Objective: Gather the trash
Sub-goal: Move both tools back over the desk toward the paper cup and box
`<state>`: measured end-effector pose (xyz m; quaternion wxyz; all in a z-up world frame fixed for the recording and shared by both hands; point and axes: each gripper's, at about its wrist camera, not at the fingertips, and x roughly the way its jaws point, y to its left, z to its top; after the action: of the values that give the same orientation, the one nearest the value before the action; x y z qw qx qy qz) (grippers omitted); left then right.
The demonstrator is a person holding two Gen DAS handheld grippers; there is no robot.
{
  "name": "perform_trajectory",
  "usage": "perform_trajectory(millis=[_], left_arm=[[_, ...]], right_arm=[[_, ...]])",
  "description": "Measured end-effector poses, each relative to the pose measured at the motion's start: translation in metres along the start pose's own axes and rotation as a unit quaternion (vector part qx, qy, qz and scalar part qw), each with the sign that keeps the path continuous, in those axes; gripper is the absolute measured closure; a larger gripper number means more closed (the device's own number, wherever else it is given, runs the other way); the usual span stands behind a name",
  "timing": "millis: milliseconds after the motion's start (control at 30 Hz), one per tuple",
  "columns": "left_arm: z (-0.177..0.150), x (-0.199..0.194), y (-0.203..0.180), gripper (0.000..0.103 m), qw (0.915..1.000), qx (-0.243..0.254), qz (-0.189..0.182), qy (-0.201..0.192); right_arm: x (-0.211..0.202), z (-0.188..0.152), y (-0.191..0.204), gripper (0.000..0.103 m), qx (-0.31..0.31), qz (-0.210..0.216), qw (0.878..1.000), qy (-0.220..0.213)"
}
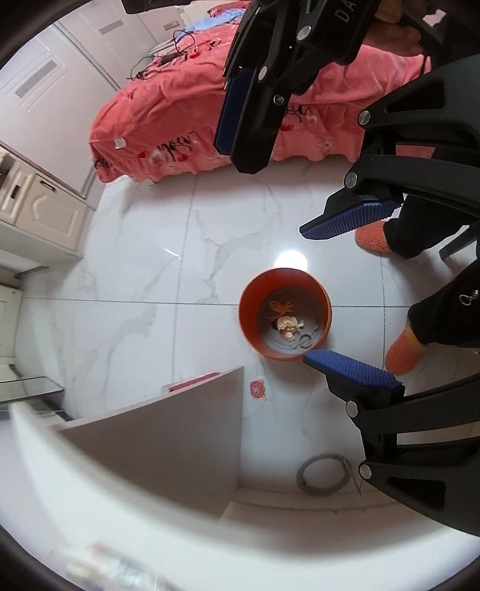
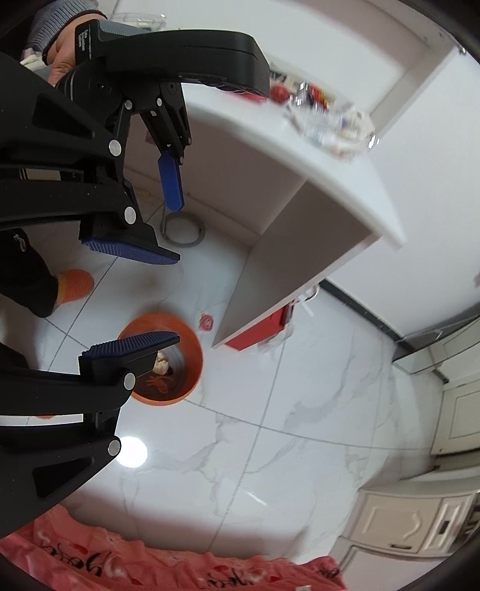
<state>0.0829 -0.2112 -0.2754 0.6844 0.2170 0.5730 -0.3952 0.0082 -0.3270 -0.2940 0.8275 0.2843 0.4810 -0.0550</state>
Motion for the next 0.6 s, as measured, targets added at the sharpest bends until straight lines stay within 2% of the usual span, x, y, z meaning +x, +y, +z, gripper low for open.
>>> perform_trajectory(millis=[200, 367, 600], left_arm=[[-0.010, -0.053, -0.007, 0.040, 0.9990, 0.002, 0.020, -0.040], [-0.023, -0.095, -0.007, 0.040, 0.9965, -0.025, 0.030, -0.073], [-0.050, -0.143, 0.001, 0.040, 0.9895, -0.057, 0.069, -0.113]], right_arm=[[-0.050, 0.001, 0.026, 0.064, -0.026, 0.026, 0.999, -0.021], [-0.083, -0.002, 0.052, 0.064, -0.059, 0.044, 0.997, -0.030], [-0.113, -0.006, 0.094, 0.064, -0.112, 0.076, 0.990, -0.040]])
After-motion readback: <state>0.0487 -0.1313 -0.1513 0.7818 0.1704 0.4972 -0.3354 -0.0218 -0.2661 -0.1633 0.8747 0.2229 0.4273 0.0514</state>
